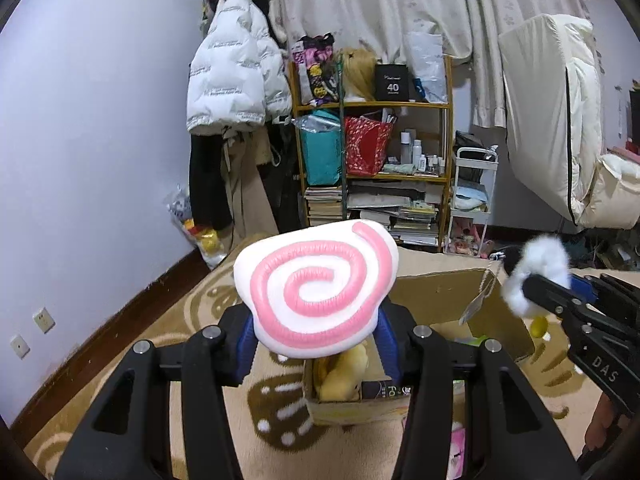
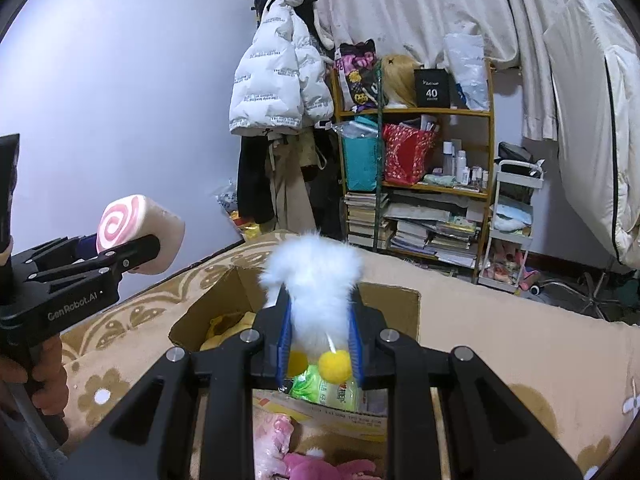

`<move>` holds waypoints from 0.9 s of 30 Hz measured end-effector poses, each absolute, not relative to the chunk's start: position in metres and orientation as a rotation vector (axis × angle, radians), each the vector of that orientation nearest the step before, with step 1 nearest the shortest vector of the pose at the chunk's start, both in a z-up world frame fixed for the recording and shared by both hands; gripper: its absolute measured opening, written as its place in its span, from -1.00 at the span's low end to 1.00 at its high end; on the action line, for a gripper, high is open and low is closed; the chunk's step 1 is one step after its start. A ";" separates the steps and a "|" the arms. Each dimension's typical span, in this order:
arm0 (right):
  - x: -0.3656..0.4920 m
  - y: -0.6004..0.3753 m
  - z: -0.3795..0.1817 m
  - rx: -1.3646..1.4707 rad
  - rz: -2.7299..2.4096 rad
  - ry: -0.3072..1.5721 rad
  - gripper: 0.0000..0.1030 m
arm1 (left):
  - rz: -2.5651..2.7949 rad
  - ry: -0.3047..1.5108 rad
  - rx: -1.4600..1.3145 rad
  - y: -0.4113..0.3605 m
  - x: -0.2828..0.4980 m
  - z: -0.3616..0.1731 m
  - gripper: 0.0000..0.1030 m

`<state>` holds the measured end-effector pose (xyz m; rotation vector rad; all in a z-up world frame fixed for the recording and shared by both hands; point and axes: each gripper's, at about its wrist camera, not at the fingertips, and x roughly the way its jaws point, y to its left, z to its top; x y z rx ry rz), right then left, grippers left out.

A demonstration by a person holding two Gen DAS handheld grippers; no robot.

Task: Organize soft objects
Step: 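Lift the white fluffy plush with right gripper while left gripper carries the swirl cushion over the box, then lower both held toys into the cardboard box and open both grippers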

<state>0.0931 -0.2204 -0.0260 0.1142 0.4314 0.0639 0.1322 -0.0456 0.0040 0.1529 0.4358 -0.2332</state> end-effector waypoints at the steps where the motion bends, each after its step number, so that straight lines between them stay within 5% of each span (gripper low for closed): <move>1: 0.096 -0.220 -0.028 0.112 0.068 0.437 -0.51 | -0.243 0.435 0.158 -0.049 0.133 0.003 -0.05; 27: 0.145 -0.247 -0.090 0.183 0.102 0.607 -0.49 | -0.313 0.669 0.264 -0.096 0.174 -0.076 0.12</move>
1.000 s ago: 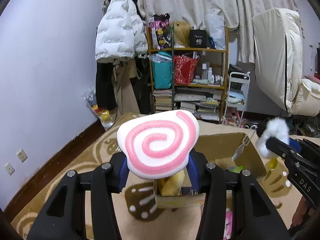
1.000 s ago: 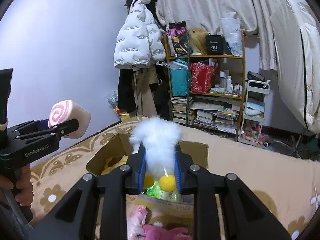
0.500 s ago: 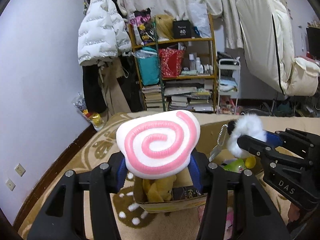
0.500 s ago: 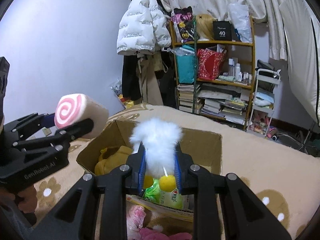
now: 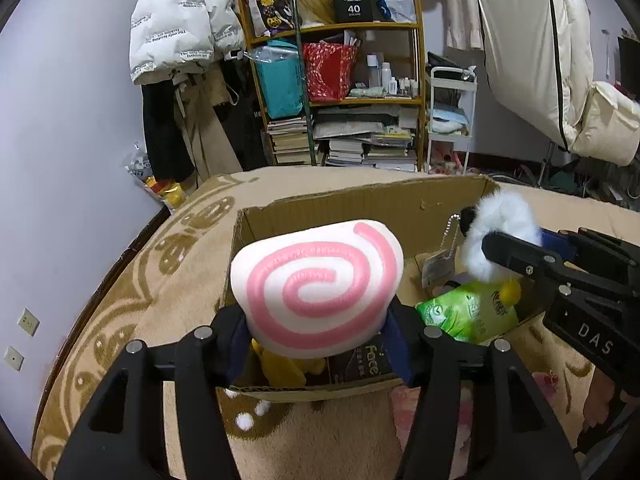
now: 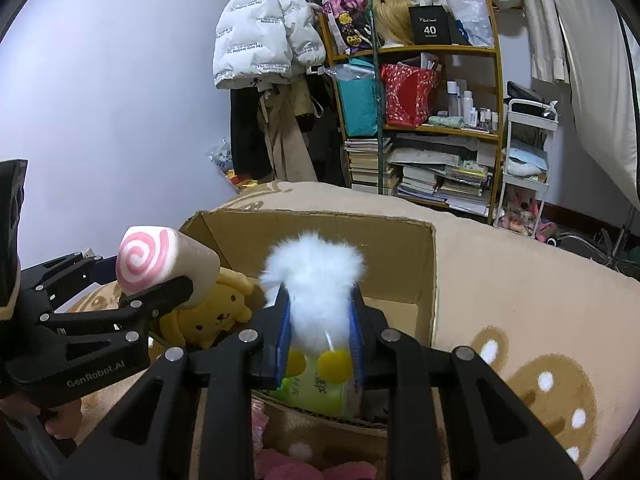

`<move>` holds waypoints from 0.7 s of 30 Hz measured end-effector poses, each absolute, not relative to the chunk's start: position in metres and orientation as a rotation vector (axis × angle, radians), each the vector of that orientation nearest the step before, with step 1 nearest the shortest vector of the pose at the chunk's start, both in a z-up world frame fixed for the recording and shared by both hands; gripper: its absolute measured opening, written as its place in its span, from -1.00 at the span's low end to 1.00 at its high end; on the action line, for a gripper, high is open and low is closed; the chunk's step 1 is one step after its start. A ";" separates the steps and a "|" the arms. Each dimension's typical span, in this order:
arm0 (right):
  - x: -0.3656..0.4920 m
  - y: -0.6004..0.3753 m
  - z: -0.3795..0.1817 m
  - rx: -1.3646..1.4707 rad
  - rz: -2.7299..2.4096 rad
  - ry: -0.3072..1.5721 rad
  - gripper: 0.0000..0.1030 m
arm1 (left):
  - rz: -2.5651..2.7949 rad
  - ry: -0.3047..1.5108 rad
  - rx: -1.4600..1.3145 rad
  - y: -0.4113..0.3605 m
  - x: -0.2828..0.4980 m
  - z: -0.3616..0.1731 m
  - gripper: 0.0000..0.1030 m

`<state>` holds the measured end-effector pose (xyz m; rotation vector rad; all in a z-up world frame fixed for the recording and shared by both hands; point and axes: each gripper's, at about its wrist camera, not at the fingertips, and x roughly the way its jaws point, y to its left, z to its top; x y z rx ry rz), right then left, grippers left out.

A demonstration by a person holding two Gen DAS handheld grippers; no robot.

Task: Organize soft objects
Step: 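Lower both held toys into the cardboard box and open both grippers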

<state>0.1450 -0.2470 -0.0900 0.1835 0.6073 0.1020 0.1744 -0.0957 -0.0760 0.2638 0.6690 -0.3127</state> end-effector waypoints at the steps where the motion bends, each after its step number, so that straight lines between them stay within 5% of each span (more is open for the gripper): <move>1: 0.145 -0.247 -0.091 0.184 0.103 0.610 -0.49 | -0.310 0.674 0.269 -0.095 0.176 -0.078 0.13; 13: 0.143 -0.249 -0.095 0.190 0.109 0.622 -0.43 | -0.250 0.778 0.239 -0.088 0.189 -0.089 0.22; 21: 0.131 -0.241 -0.085 0.157 0.110 0.622 -0.31 | -0.261 0.821 0.231 -0.087 0.188 -0.085 0.47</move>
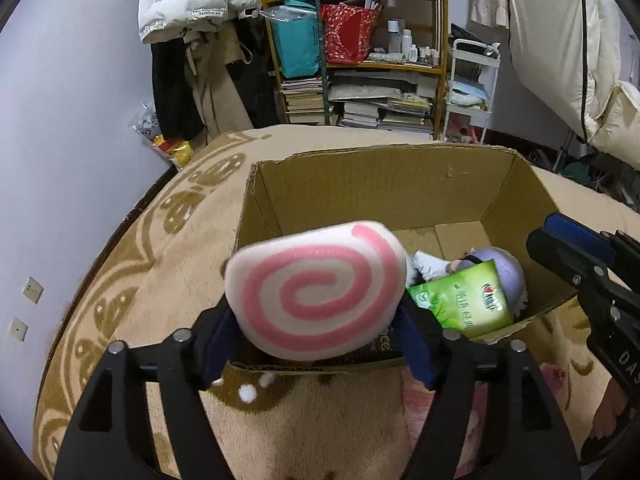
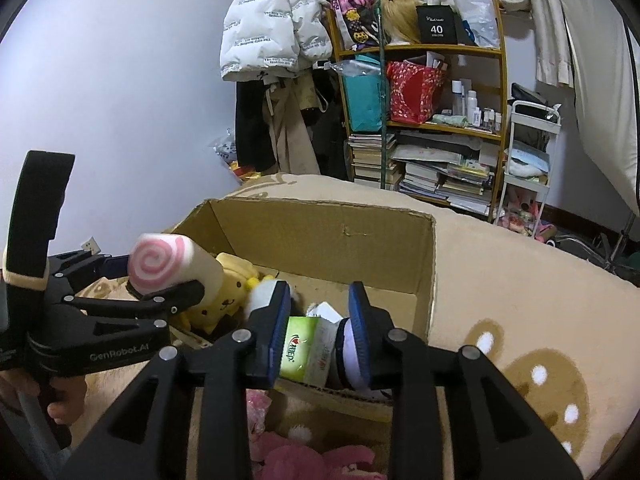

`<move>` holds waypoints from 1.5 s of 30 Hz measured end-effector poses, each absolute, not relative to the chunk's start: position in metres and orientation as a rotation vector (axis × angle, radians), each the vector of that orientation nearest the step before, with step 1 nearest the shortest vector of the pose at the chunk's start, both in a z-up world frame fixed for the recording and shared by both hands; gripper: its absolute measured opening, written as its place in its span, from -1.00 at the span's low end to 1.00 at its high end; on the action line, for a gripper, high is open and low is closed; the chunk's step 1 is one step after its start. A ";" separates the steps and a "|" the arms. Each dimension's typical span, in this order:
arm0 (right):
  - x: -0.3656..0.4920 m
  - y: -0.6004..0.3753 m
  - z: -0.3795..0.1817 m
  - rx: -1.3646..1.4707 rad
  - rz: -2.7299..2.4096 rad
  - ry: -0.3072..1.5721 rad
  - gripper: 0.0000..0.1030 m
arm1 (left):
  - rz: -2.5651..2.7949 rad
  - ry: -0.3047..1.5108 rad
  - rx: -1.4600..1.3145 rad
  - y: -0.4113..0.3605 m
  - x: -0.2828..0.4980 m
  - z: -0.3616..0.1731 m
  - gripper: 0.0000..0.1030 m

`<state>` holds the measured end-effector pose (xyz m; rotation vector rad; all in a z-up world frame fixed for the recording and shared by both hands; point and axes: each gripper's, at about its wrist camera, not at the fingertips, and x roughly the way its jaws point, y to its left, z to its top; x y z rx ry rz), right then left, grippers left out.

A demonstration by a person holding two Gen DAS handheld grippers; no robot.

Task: Organize soft objects
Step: 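Lower both held toys into the cardboard box and open both grippers, then pull both grippers back from the box toward the pink bear and wrapped roll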

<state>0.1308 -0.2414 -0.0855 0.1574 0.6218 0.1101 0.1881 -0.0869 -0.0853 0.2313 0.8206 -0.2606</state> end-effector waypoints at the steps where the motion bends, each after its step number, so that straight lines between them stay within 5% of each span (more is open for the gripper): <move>1: 0.129 -0.241 -0.084 0.160 0.106 0.619 -0.17 | -0.268 0.821 0.223 -0.087 0.188 -0.084 0.50; 5: 0.119 -0.243 -0.075 0.178 0.088 0.599 0.02 | -0.260 0.760 0.212 -0.086 0.178 -0.072 0.88; 13: 0.099 -0.255 -0.058 0.233 0.035 0.574 0.45 | -0.234 0.699 0.212 -0.076 0.166 -0.051 0.91; 19: 0.083 -0.259 -0.046 0.249 -0.018 0.575 0.99 | -0.200 0.747 0.150 -0.055 0.158 -0.038 0.91; 45: 0.018 -0.247 -0.055 0.345 -0.042 0.759 1.00 | -0.265 0.851 0.204 -0.046 0.080 -0.031 0.94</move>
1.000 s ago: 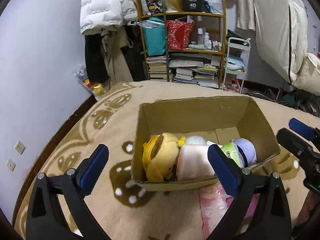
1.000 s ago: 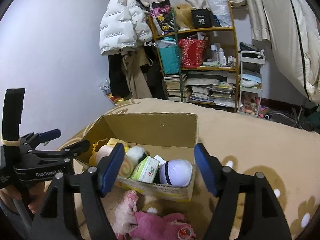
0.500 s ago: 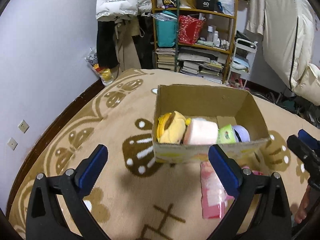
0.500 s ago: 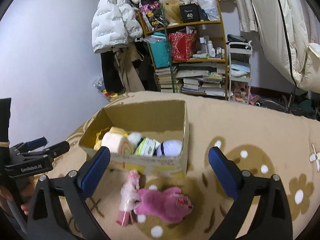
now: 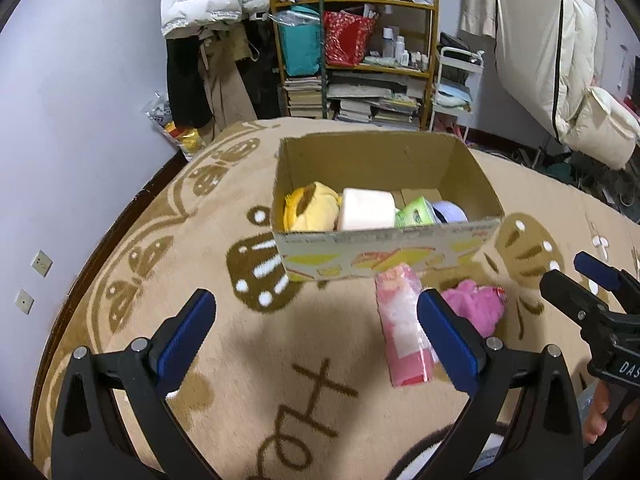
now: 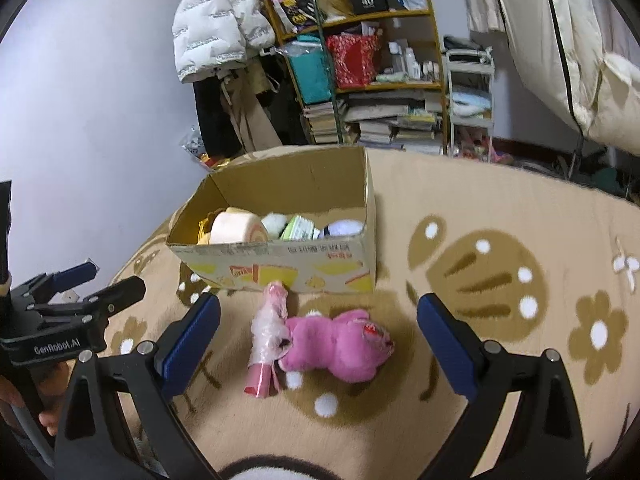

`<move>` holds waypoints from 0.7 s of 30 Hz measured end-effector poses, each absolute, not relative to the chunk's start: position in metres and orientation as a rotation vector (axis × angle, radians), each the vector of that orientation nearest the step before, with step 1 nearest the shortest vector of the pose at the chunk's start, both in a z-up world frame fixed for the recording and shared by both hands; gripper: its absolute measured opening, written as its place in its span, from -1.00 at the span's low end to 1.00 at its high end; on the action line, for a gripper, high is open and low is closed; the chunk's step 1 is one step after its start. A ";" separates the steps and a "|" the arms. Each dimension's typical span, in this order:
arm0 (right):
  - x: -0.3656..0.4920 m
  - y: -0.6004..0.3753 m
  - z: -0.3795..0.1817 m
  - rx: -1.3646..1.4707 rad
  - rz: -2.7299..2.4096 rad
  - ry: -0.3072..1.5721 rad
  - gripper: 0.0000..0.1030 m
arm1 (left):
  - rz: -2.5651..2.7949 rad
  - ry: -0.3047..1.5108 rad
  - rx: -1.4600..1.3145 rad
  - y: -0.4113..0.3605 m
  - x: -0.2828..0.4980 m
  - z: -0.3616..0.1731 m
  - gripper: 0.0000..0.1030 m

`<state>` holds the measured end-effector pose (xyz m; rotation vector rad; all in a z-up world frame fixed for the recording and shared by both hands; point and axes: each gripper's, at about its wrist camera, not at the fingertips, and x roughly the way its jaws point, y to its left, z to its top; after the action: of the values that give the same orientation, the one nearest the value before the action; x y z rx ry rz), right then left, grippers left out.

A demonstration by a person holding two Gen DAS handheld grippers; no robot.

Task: Organize soft objects
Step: 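Pull both grippers back from the box toward the pink bear and wrapped roll, then grasp the pink strawberry plush bear with right gripper while left gripper grasps the pink wrapped roll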

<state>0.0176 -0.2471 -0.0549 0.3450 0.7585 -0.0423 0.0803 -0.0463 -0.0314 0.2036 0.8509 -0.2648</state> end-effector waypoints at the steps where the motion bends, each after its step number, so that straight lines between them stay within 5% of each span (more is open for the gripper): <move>1: 0.017 -0.248 -0.057 0.353 -0.042 0.764 1.00 | -0.269 0.856 0.205 -0.047 0.080 -0.034 0.94; 21: 0.046 -0.267 -0.108 0.503 -0.080 0.885 1.00 | -0.306 0.939 0.228 -0.072 0.099 -0.087 0.94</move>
<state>0.0463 -0.2668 -0.1081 0.5031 0.8854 -0.0802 0.0993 -0.0719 -0.0866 0.2279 0.9394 -0.3063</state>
